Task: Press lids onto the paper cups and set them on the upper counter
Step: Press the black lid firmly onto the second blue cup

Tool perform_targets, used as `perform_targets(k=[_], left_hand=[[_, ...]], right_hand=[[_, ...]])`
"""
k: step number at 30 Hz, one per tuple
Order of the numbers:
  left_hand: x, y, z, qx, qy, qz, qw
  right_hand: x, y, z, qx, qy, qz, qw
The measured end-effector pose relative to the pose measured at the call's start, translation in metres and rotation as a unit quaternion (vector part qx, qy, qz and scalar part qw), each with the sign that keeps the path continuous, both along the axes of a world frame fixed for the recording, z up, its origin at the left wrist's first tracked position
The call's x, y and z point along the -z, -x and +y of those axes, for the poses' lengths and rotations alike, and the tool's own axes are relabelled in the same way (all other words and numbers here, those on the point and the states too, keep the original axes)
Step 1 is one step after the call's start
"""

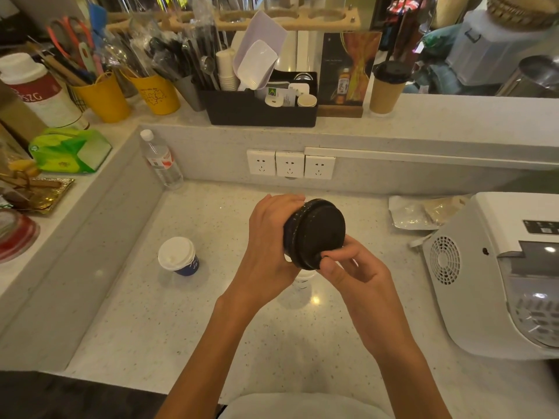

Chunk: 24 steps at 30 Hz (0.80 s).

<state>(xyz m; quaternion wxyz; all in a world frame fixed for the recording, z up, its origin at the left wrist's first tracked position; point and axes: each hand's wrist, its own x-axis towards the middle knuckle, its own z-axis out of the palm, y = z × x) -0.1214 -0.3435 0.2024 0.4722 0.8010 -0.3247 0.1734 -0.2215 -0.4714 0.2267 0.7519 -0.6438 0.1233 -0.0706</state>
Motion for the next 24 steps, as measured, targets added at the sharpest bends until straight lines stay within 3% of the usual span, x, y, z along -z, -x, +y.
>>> perform_targets(k=[3, 7, 12, 18, 22, 24], left_hand=[[0.006, 0.004, -0.003, -0.025, -0.005, 0.018, 1.0], [0.008, 0.015, -0.009, -0.041, 0.034, 0.088, 0.995], [0.018, 0.018, -0.013, -0.058, 0.01, 0.12, 0.991], [0.023, 0.017, -0.011, -0.049, 0.004, 0.179, 0.983], [0.02, 0.017, -0.011, -0.044, -0.011, 0.233, 0.972], [0.019, 0.016, -0.01, -0.051, -0.005, 0.223, 0.973]], right_hand=[[0.003, -0.004, -0.001, 0.01, -0.026, 0.024, 0.999], [0.004, -0.011, -0.003, -0.017, -0.15, 0.061, 0.987], [0.011, -0.019, -0.008, -0.023, -0.245, 0.074, 0.966], [0.018, -0.015, -0.008, -0.029, -0.211, 0.068, 0.975], [0.019, -0.012, -0.004, -0.015, -0.116, 0.076, 0.99], [0.019, -0.011, -0.003, -0.014, -0.114, 0.051, 0.992]])
